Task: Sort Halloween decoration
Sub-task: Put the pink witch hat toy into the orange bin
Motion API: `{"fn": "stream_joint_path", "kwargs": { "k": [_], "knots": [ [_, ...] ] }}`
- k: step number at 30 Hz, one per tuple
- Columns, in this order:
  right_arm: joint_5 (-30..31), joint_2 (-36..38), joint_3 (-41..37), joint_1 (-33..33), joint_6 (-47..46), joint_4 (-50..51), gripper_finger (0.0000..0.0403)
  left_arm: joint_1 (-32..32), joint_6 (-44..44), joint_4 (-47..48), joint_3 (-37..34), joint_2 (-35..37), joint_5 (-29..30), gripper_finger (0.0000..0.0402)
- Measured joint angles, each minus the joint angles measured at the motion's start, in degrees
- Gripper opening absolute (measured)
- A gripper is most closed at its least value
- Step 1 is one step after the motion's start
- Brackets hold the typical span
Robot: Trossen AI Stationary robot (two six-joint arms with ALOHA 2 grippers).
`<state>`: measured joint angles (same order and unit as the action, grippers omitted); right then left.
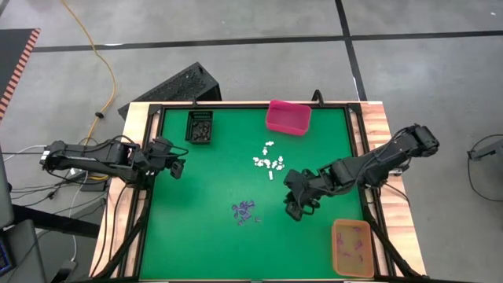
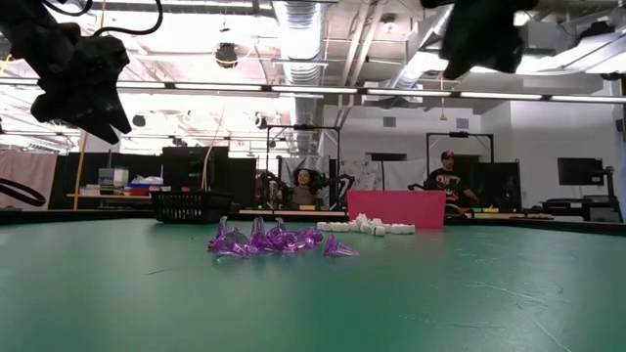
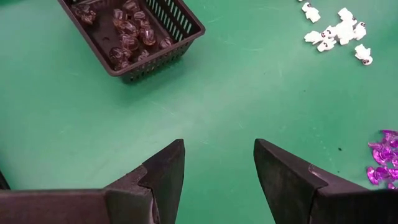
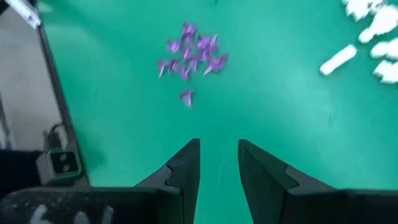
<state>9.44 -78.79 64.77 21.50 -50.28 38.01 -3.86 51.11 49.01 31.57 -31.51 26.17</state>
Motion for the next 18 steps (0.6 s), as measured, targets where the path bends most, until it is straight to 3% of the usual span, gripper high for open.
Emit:
{"fn": "stream_joint_path", "kwargs": {
  "k": [6, 12, 18],
  "knots": [
    [4.09, -1.43, 0.00, -0.71, 4.92, -5.41, 0.0135, 0.00, 0.04, 0.00, 0.00, 0.00, 0.06, 0.0183],
    [4.21, -2.80, 0.07, -1.56, 8.67, -12.60, 0.0133, 0.00, 0.09, 0.02, 0.00, 0.00, 1.30, 0.0183],
    [4.19, -3.06, 0.00, -1.84, 8.98, -12.29, 0.0133, 0.00, 0.13, 0.02, 0.00, 0.00, 1.77, 0.0183]
  ]
}}
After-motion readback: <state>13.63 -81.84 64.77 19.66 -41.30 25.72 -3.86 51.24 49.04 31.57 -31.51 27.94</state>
